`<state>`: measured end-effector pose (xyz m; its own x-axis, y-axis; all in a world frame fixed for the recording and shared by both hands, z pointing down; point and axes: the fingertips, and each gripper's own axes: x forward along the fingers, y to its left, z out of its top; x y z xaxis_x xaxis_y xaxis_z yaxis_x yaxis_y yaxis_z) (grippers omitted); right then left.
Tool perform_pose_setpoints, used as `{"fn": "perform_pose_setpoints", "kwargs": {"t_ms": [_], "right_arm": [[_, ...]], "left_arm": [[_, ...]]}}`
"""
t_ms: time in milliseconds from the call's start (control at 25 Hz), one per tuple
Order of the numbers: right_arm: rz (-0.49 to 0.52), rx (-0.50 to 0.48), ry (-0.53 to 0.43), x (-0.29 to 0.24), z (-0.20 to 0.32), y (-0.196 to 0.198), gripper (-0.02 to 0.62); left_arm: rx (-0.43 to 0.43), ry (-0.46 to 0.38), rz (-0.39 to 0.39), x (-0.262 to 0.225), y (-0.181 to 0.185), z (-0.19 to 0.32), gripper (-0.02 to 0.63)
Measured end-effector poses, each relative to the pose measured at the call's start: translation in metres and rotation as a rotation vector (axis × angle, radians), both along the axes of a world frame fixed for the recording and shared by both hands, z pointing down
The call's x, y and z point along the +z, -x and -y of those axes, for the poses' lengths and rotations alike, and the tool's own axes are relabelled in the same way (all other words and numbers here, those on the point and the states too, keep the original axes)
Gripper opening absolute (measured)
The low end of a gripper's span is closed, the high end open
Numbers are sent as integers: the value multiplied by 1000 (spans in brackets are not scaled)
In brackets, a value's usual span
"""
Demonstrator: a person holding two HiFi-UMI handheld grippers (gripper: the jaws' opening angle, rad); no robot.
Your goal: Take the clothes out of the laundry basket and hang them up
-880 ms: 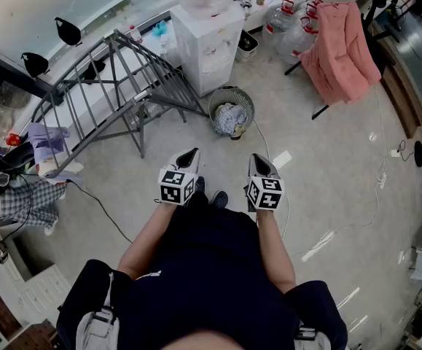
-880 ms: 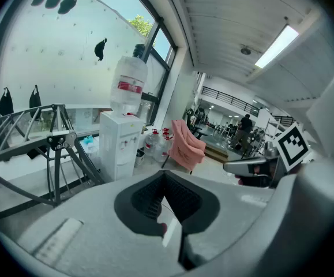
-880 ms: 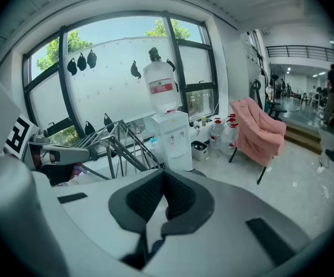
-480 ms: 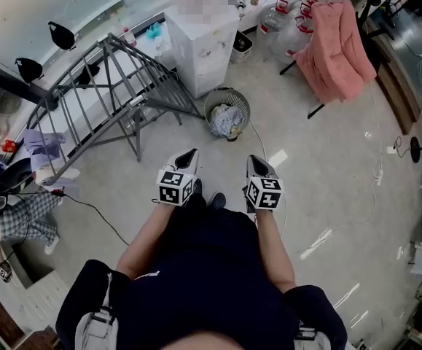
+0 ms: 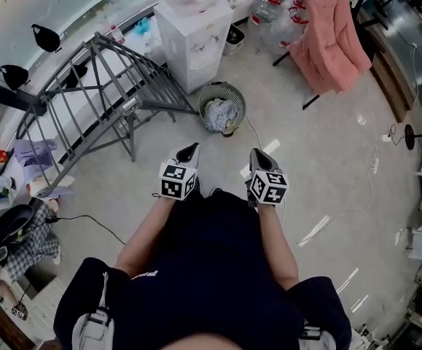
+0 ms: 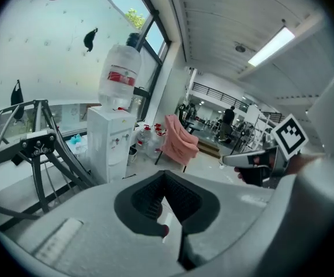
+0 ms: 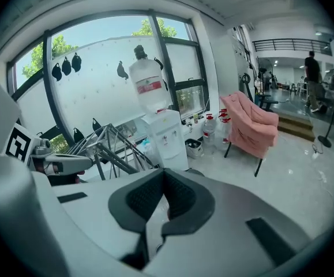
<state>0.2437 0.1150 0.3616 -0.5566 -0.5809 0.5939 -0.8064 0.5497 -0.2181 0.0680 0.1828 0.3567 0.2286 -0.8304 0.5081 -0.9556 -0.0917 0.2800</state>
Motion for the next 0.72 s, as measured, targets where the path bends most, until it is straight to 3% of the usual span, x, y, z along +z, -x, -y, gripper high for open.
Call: {"fn": "perform_pose_setpoints", "kwargs": {"t_ms": [200, 480, 720], "right_arm": [[-5, 10, 21, 11, 6, 4, 0], [-12, -7, 76, 30, 52, 9, 0], [-40, -89, 134, 62, 96, 15, 0]], "left_arm": [[40, 22, -10, 16, 3, 12, 21], [14, 67, -7, 29, 17, 51, 21], [-38, 126, -13, 48, 19, 94, 21]]}}
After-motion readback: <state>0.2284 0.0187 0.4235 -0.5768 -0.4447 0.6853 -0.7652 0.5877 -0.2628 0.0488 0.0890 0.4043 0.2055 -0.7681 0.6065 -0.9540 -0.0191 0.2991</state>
